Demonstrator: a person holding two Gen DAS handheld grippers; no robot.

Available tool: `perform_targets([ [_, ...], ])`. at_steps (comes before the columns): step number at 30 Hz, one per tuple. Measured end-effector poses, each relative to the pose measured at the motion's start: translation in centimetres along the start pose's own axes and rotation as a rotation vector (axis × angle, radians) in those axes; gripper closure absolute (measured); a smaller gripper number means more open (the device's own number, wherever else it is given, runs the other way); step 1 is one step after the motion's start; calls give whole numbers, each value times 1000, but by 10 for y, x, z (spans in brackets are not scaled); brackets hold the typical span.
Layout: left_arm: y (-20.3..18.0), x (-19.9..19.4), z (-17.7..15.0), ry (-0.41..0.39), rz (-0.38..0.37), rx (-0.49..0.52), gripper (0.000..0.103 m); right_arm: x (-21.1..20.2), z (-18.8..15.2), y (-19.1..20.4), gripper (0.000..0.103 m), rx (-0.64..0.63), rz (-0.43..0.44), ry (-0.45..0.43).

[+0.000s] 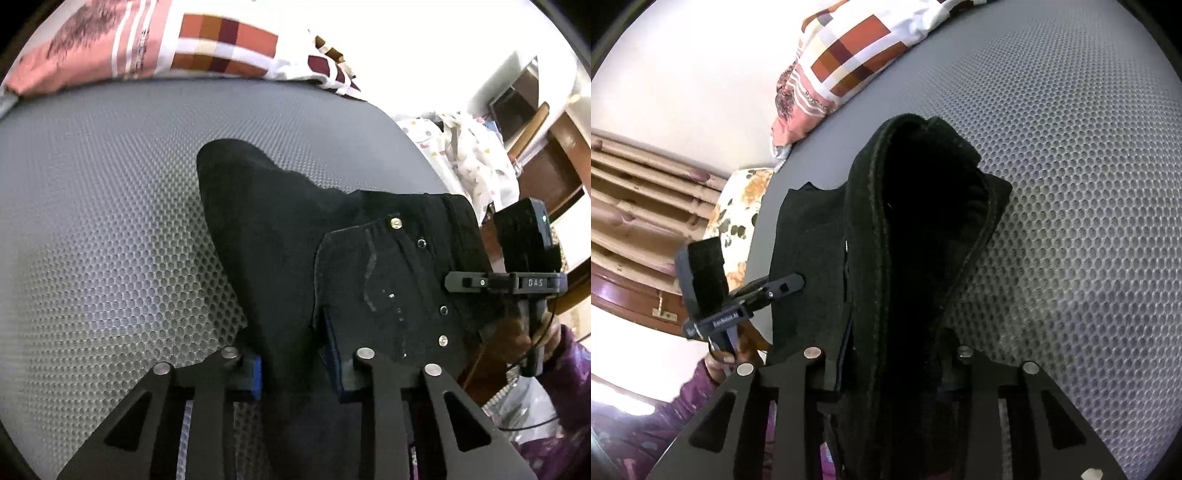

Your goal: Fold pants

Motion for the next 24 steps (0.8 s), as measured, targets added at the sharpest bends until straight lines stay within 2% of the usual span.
perform_targets([
  [7, -7, -16, -6, -41, 97, 40, 79, 5, -6, 17, 73, 11, 47, -7],
  [15, 7, -46, -19, -99, 213, 36, 79, 34, -2, 48, 73, -10, 99, 2],
  [24, 38, -76, -28, -143, 261, -17, 79, 67, 7, 86, 73, -42, 137, 31],
])
Point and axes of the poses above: each gripper's, at about its wrist camera, not at the fingertips, and x roughly the way its jaws point, y to its left, z to its top, the point moved 6 cm from there along x, roughly the way its jaws point, and after that the axes turned 8 degrees about y, right-handed, at the moved point
